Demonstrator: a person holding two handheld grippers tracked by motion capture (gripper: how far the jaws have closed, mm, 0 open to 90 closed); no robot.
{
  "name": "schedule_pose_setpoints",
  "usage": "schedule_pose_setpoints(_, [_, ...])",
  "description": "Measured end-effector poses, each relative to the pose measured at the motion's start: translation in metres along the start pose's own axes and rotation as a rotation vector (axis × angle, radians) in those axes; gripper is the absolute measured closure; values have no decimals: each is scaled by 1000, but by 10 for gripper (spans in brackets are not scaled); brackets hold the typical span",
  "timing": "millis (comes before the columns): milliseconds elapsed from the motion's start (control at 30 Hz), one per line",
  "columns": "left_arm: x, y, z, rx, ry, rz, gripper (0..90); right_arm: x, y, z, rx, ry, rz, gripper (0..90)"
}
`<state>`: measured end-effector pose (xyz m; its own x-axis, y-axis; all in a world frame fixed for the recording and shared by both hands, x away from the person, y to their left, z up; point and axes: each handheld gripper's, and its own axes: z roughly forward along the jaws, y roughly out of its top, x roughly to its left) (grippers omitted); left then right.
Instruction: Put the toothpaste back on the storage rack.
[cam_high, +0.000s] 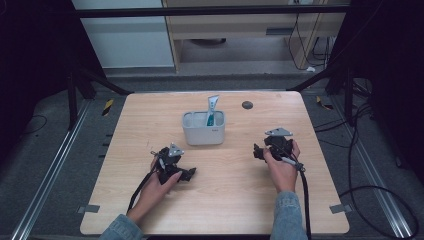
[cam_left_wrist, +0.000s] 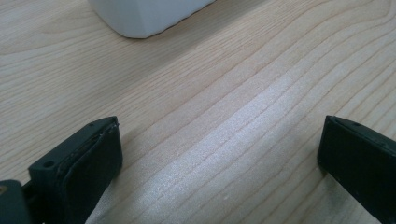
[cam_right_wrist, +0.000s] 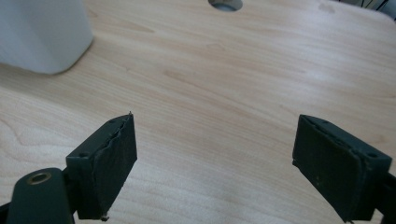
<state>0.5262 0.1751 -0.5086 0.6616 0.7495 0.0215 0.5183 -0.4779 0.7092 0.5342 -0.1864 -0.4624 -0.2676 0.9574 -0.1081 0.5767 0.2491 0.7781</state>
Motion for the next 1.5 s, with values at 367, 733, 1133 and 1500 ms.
schedule_pose_setpoints(367, [0,0,0,0,0,-2,0,6,-15,14,25,37,24,148])
schedule_pose_setpoints(733, [0,0,0,0,-1,-3,0,8,-25,28,14,36,103,133])
schedule_pose_setpoints(1133, [0,0,0,0,0,-3,0,10,-29,36,20,37,124,122])
schedule_pose_setpoints(1500, [0,0,0,0,0,-2,0,17,-28,40,67,49,96,83])
